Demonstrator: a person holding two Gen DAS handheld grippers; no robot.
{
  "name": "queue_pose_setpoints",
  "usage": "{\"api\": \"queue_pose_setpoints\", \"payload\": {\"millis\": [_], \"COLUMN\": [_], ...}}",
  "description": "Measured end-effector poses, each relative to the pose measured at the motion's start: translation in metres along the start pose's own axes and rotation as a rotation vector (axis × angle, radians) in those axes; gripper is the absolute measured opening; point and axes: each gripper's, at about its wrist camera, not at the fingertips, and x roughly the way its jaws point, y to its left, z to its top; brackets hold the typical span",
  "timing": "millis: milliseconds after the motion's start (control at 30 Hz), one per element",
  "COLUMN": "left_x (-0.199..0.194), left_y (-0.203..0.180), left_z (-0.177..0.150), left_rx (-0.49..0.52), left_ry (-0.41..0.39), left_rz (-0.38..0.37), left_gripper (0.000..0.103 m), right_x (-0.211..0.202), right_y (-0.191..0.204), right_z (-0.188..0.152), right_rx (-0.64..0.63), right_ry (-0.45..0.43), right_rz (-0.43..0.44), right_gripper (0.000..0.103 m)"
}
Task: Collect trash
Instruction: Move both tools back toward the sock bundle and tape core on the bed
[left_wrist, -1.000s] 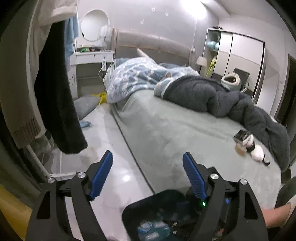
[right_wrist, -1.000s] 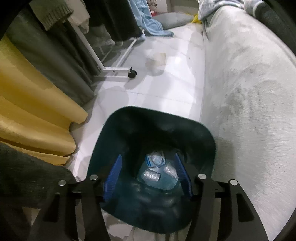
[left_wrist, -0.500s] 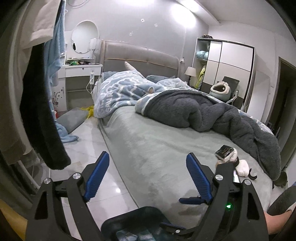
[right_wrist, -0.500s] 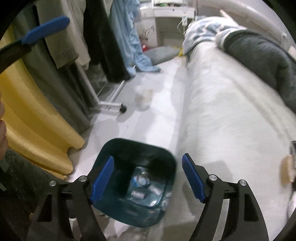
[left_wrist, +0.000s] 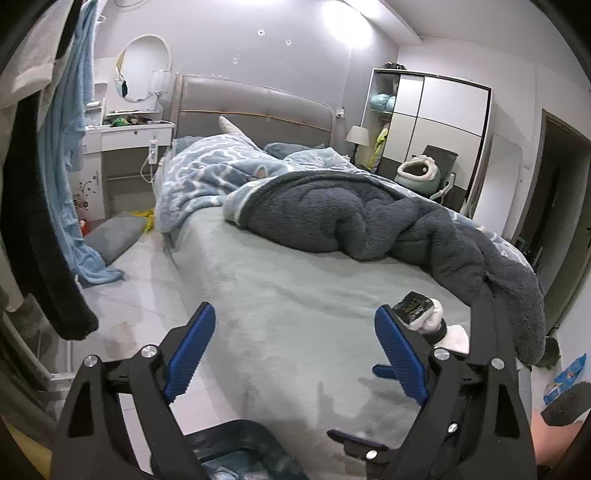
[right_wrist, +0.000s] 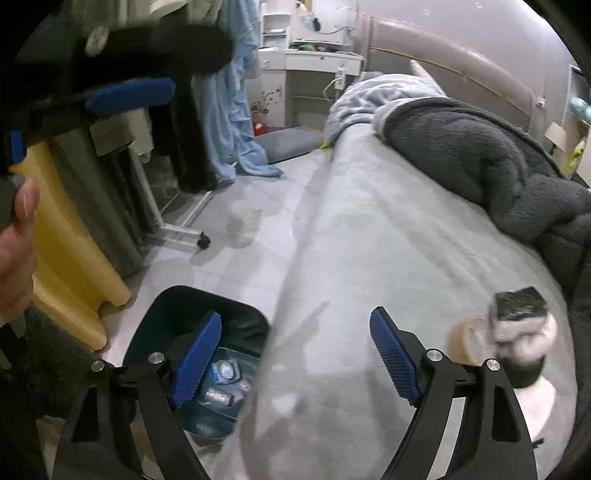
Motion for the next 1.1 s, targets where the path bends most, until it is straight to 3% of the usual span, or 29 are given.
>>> {"api": "queue_pose_setpoints", "payload": {"millis": [333,700,800,1100], "left_x": [0.024,0.055,0.067,0.102], "left_y": [-0.024,-0.045,-0.054,-0.084], "left_z": [0.001,-0.004,-0.009,-0.028], "left_rx": [-0.012,-0.032,-0.030,0.018], "left_ry": [0.020,0.083,0.124,0.236], "left_rz": [-0.029,-0.075,-0.117,-0.147], "left_gripper": [0.090,0.091,0.092,0.092], "right_x": [-0.028,-0.049,-0.055,-0.072], "right_y": [-0.059,-0.092,-0.100,-0.129], "right_z": [-0.018,-0.049,-0.054,-0.079], "right_rx": [0.088,0.120,0.125,0.155], "right_ry": [-0.033,-0.032,-0.037,-0.053], "right_rz": [-0.086,-0.149,-0.156,-0.172], "right_gripper": [0.084,0.085,0.085,0.085]}}
